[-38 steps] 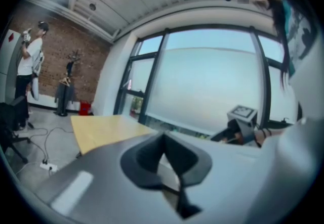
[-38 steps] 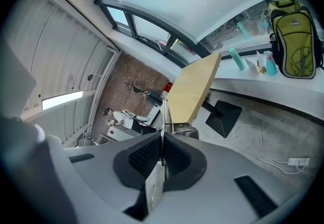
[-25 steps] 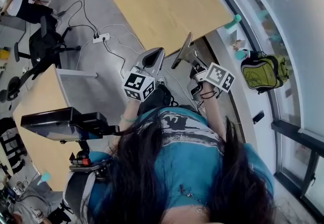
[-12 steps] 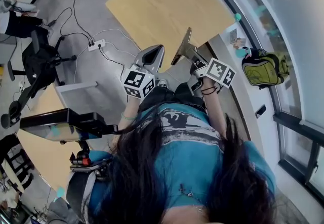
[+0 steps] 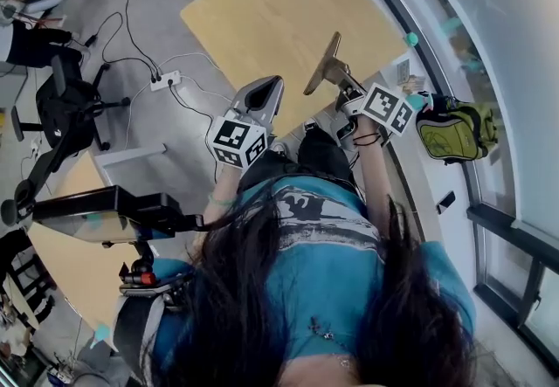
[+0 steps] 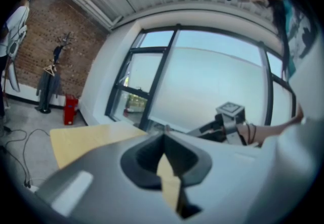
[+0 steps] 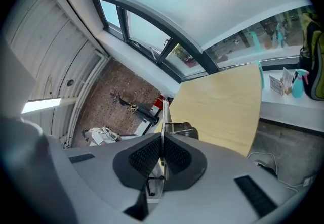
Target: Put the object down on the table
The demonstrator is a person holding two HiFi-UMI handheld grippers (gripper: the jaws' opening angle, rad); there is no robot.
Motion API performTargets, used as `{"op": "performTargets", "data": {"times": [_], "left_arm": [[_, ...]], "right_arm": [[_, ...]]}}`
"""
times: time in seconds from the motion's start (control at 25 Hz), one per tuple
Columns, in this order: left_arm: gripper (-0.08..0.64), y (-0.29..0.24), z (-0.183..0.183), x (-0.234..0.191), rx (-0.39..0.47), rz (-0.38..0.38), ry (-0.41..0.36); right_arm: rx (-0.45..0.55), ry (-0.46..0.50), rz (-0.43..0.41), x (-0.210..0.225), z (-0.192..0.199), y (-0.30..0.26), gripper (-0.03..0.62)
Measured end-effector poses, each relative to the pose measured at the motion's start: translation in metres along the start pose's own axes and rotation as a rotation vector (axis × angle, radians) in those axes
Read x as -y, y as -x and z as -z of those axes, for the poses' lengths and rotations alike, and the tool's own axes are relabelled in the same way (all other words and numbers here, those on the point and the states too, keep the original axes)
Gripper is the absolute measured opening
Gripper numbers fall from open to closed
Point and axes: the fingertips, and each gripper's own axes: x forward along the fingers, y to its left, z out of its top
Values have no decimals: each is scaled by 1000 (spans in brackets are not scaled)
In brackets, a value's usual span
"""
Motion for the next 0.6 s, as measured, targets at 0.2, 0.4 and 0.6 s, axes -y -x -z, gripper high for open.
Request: {"op": "performTargets", "data": {"times": [0.2, 0.4, 0.6], "left_arm": [[3, -19, -8, -11, 8, -40, 0], [3, -63, -5, -14, -1, -97, 16], [3, -71, -13, -19, 11, -156, 24]], "right_arm": [[-40, 47, -1, 10, -38, -40, 14], [-163, 99, -18, 39, -75, -102, 14], [-309, 140, -11, 50, -76, -166, 14]]}}
